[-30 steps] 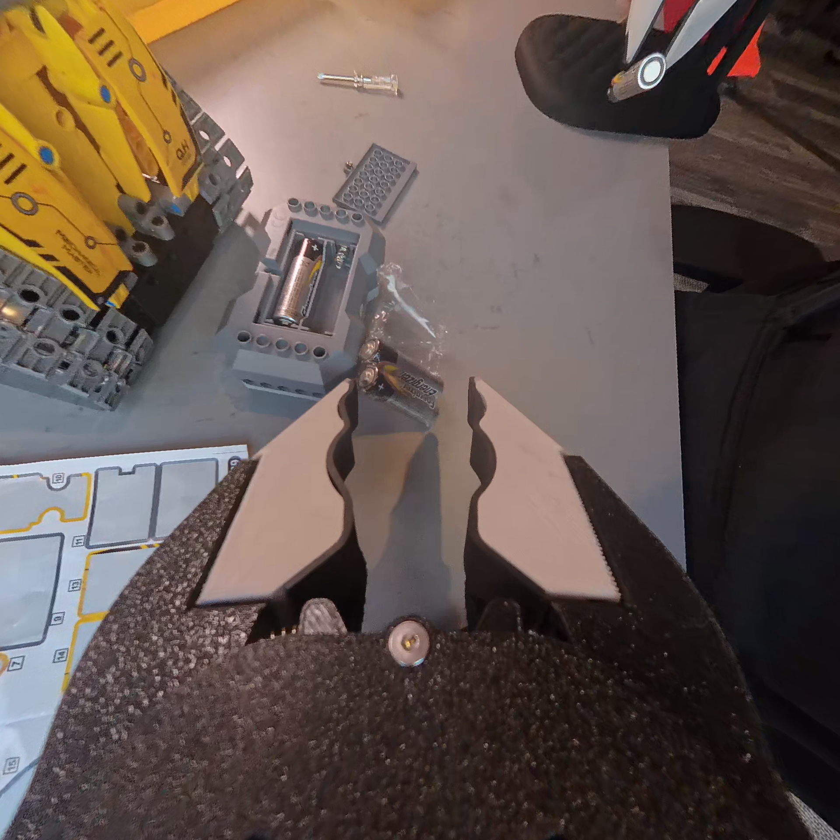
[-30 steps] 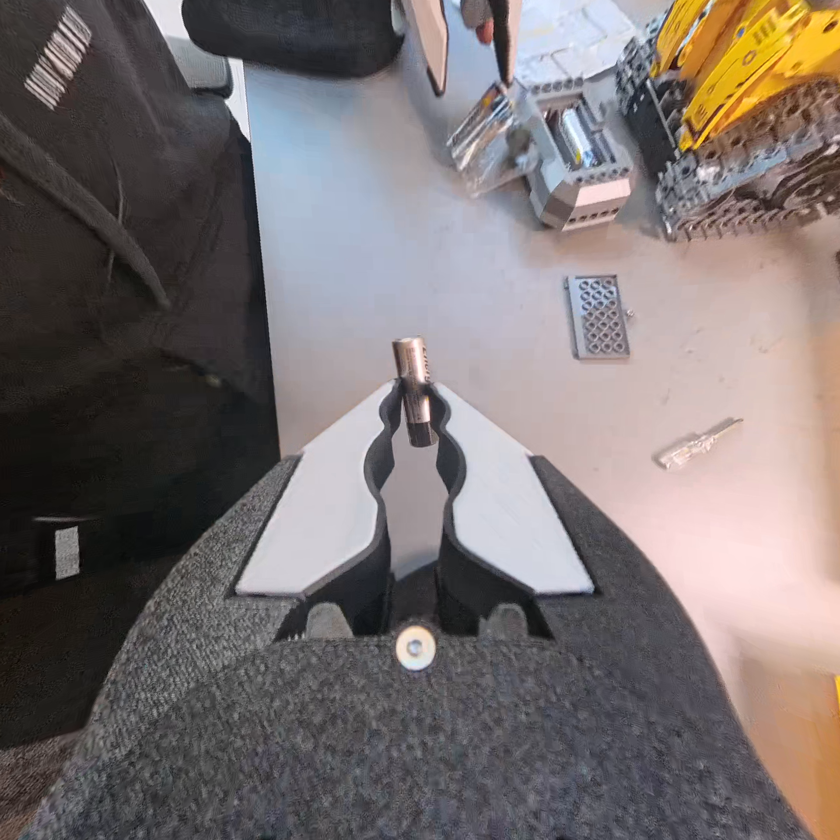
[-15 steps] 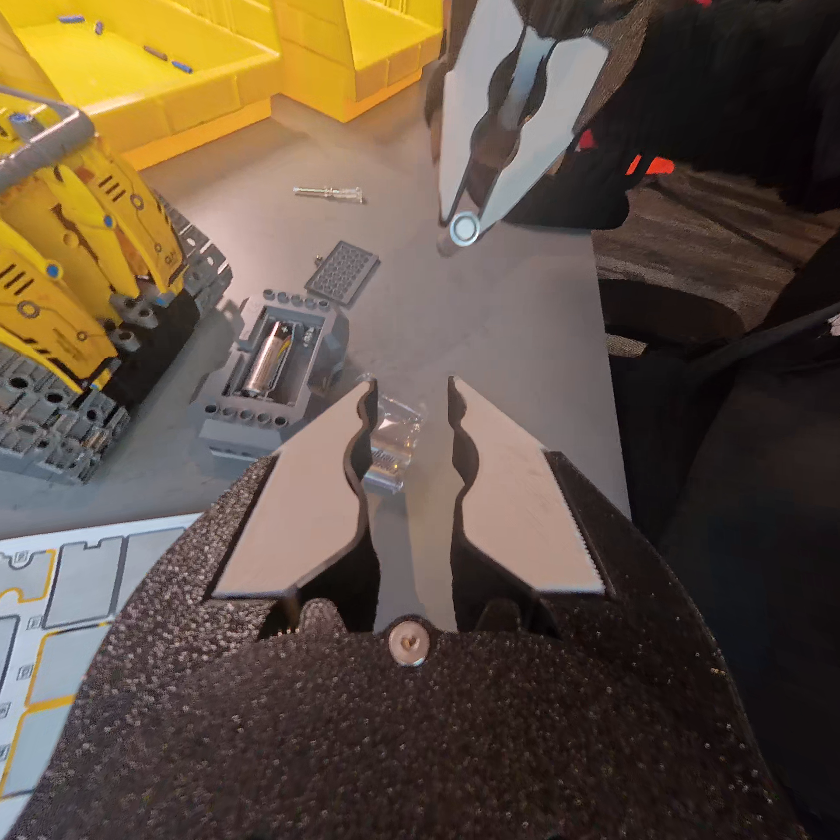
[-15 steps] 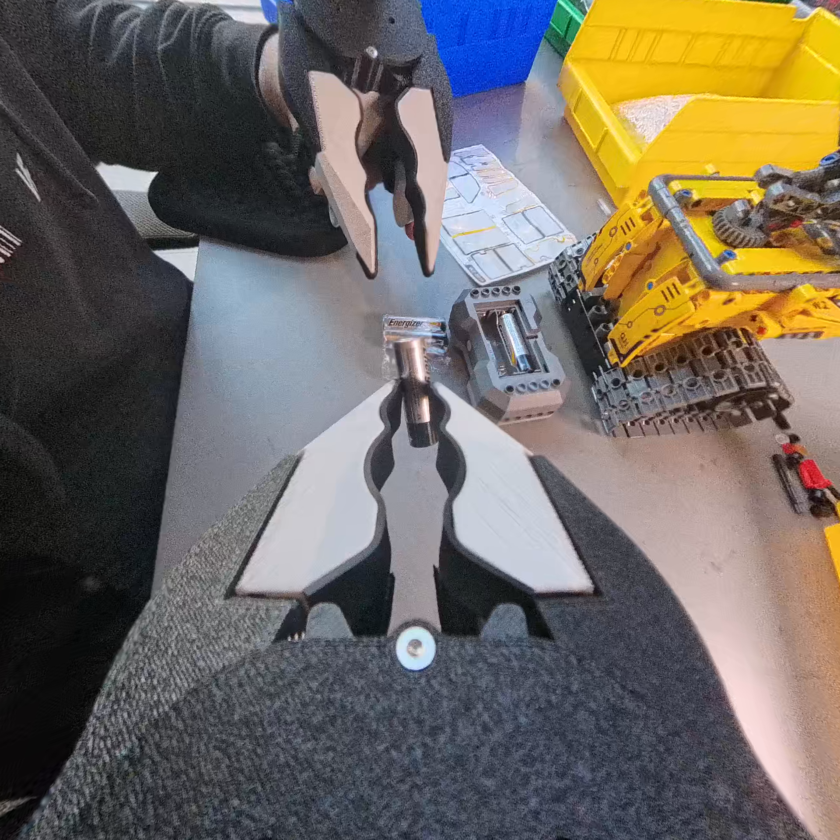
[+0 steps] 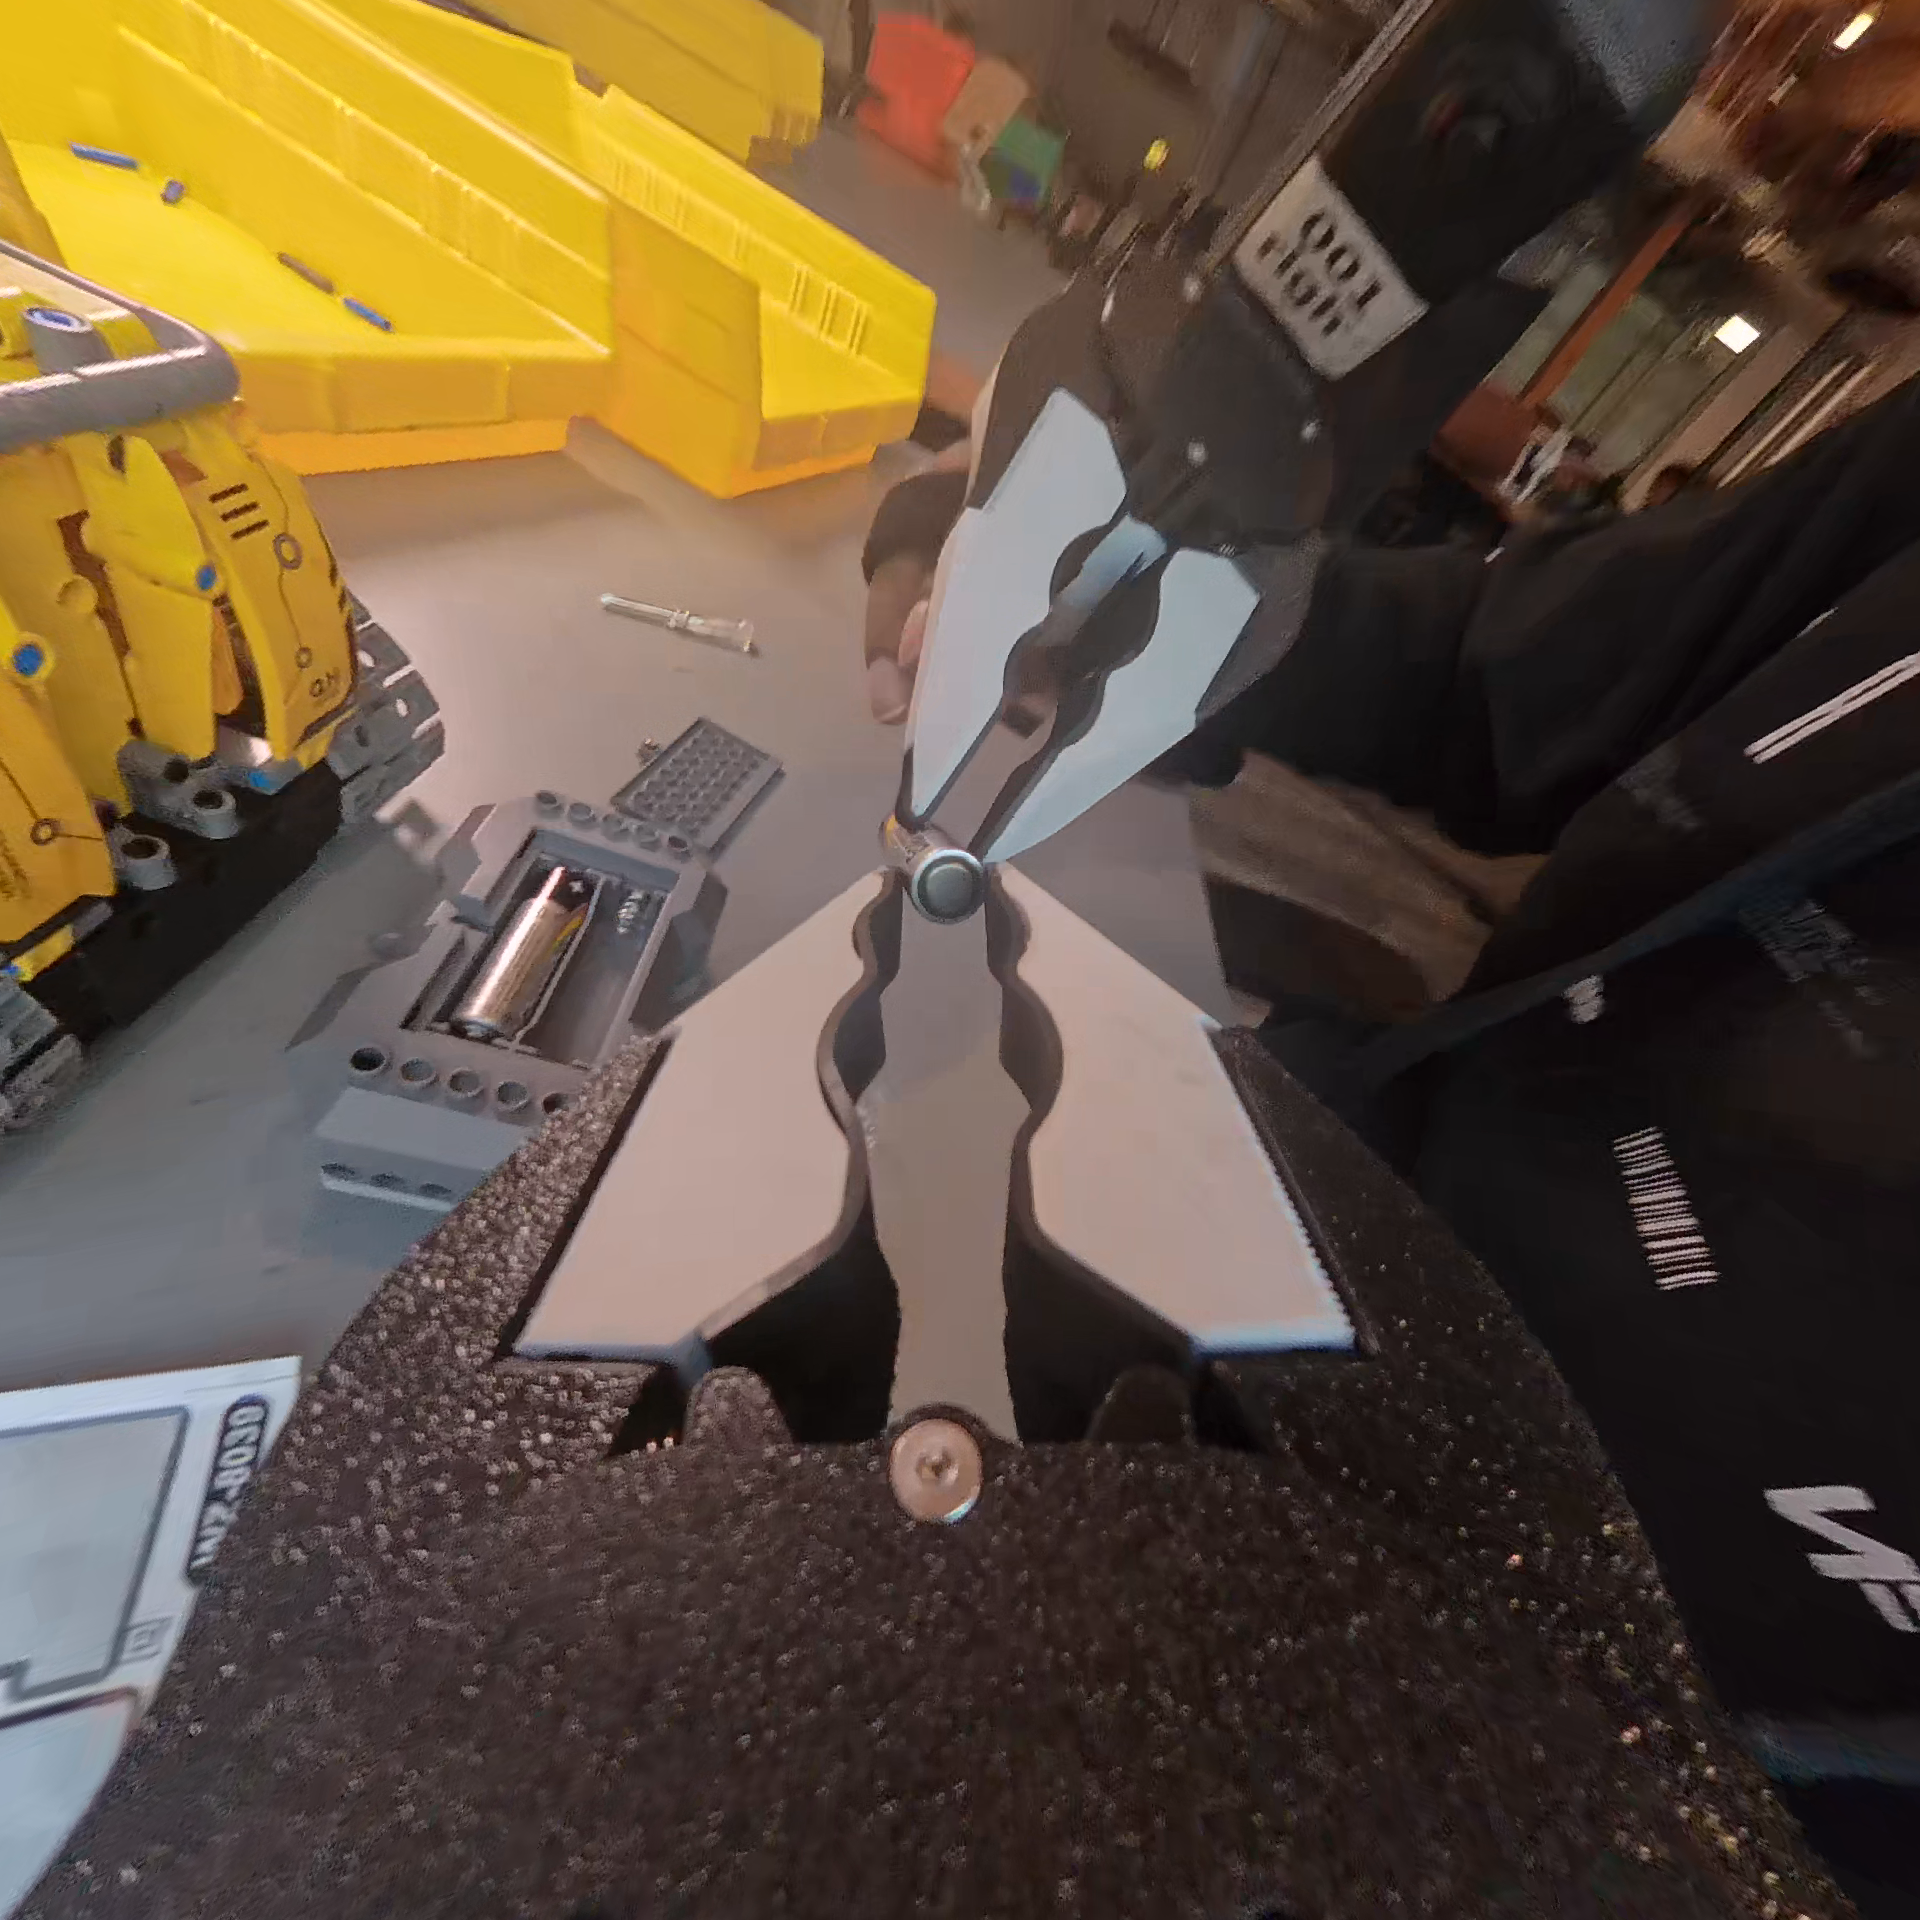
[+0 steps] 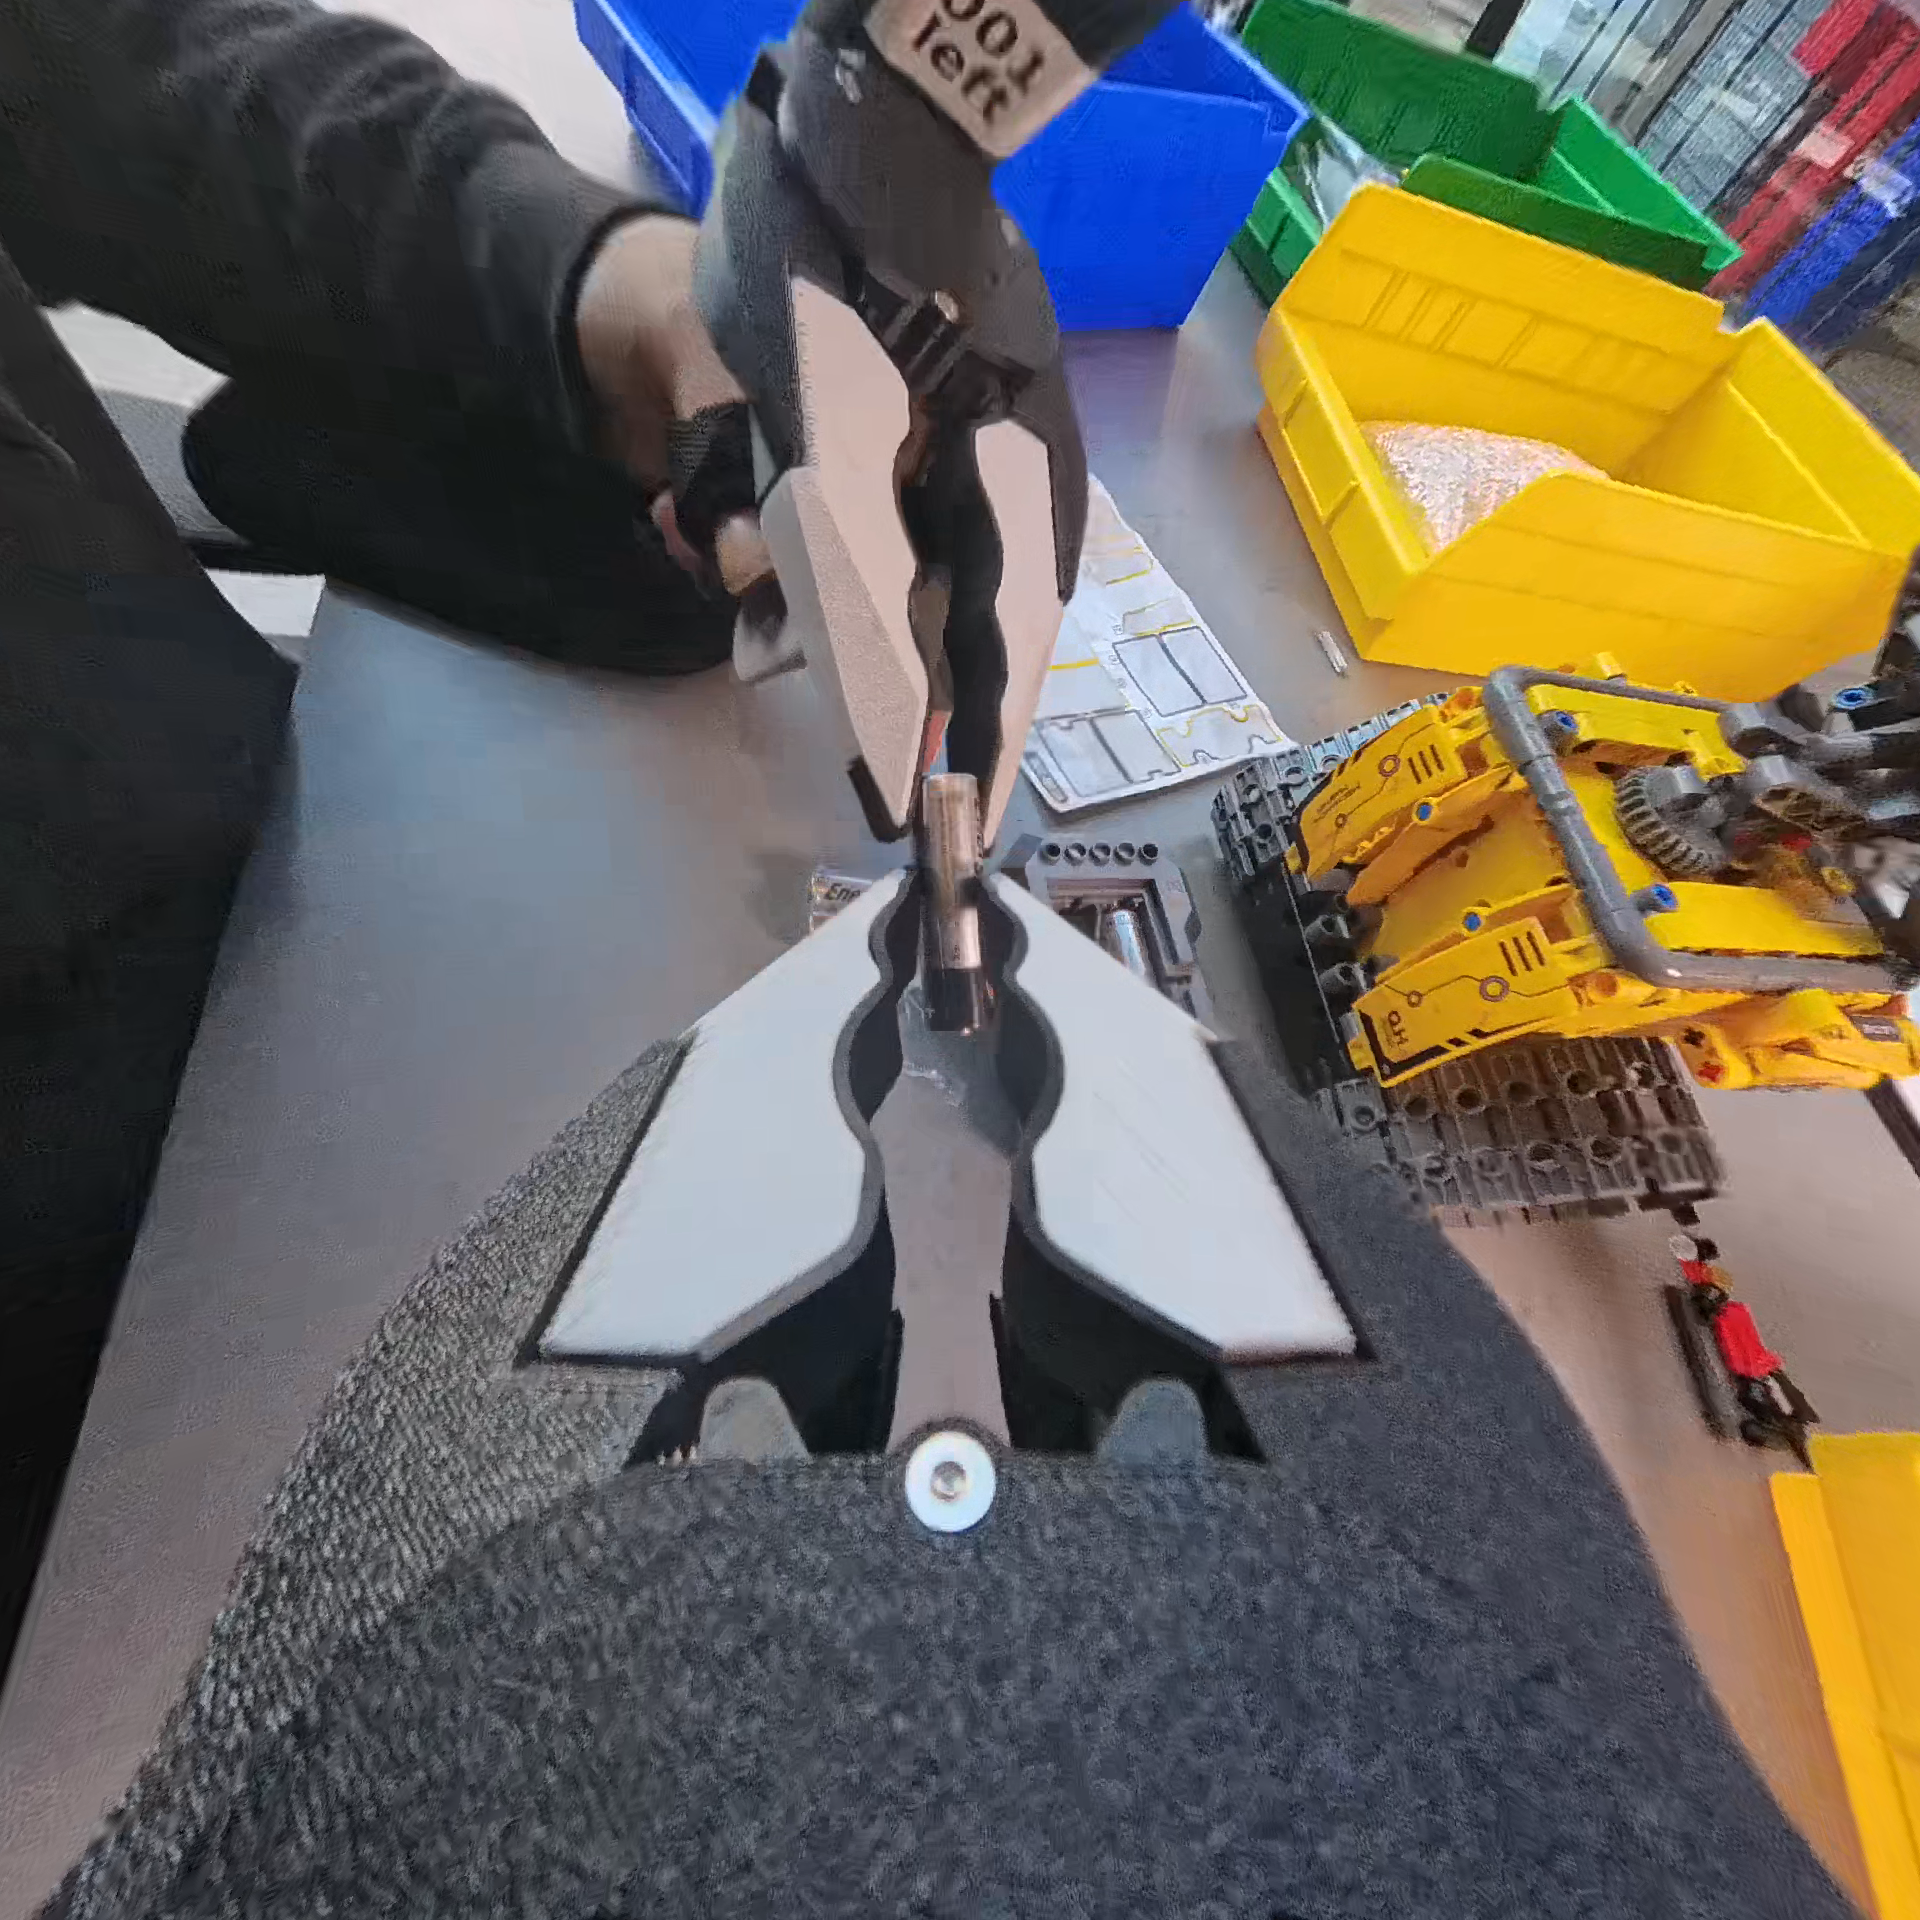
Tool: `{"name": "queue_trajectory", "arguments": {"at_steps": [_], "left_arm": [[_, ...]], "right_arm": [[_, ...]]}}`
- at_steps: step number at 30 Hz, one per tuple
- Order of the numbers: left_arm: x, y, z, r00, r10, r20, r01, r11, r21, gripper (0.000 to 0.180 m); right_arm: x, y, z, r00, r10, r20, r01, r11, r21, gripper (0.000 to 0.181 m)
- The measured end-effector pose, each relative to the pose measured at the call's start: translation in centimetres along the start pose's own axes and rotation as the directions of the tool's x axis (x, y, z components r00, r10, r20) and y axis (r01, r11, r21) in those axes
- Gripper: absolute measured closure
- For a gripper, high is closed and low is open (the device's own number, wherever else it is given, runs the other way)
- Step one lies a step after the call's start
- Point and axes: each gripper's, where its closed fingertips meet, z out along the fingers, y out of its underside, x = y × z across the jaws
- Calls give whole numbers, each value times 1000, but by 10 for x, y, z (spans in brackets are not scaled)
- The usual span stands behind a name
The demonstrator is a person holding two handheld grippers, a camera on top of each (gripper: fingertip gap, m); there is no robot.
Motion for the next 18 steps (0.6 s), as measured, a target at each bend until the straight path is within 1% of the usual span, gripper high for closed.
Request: {"name": "queue_trajectory", "arguments": {"at_steps": [3,4,7,9,11,14,18], "left_arm": [[11,-22,-12,979,-126,-163,152,976,159,166],[13,-26,-16,967,-148,-206,187,965,186,166],[18,-35,-21,941,-181,-286,254,937,240,167],[19,-40,-23,932,-182,-314,272,924,269,167],[20,-43,-25,925,-183,-333,285,914,288,167],[20,-48,-28,919,-182,-349,298,902,314,167],[20,-45,-26,930,-164,-329,268,914,304,168]], "right_arm": [[6,-26,-14,996,86,-7,-83,974,210,170],[9,-29,-18,994,114,-5,-109,961,254,163],[12,-37,-26,974,219,50,-221,900,375,157],[8,-39,-26,957,268,114,-291,866,408,157],[6,-41,-25,946,289,143,-323,844,428,157],[1,-39,-19,942,299,154,-336,845,416,160],[2,-43,-21,935,315,162,-354,823,445,165]]}}
